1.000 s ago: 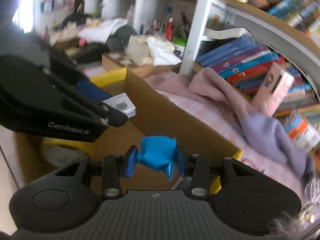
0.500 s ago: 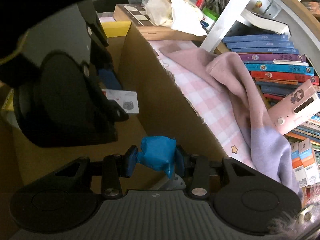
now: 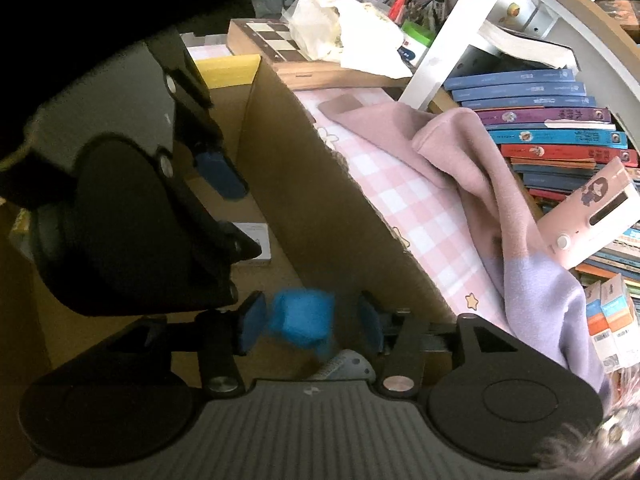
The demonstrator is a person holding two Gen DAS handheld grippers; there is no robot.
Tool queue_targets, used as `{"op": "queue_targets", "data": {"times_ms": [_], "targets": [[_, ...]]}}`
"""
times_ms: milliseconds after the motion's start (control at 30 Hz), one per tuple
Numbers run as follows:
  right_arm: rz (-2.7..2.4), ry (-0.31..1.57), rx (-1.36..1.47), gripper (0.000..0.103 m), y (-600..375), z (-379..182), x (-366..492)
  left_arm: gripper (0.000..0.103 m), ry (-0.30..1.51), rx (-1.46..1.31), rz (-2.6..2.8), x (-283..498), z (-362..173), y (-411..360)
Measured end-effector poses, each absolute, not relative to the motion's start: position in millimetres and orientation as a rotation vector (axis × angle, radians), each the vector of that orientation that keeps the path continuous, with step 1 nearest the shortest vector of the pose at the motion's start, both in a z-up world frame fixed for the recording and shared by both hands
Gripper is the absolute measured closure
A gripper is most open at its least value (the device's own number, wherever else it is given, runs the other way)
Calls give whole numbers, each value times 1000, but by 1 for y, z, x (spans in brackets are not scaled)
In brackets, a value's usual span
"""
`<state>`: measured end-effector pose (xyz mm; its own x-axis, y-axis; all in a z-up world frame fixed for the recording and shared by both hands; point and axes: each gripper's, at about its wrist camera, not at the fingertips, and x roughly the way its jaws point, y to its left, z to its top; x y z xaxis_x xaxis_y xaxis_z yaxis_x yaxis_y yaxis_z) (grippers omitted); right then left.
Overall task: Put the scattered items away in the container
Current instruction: 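Withdraw both tools from the box back toward the remaining chargers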
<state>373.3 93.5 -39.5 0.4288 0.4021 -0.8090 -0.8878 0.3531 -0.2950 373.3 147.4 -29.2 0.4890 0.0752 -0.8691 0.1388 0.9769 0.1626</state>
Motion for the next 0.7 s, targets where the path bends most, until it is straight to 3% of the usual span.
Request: {"op": "queue_targets", "data": {"times_ms": [133, 533, 700], "targets": [[917, 695, -801, 50, 91, -34, 368, 49, 1027, 225, -27, 362, -18, 148], [871, 603, -708, 48, 65, 8, 334, 40, 850, 178, -3, 306, 31, 142], [843, 543, -652, 41, 49, 29, 308, 37, 762, 164, 14, 270, 53, 139]]}}
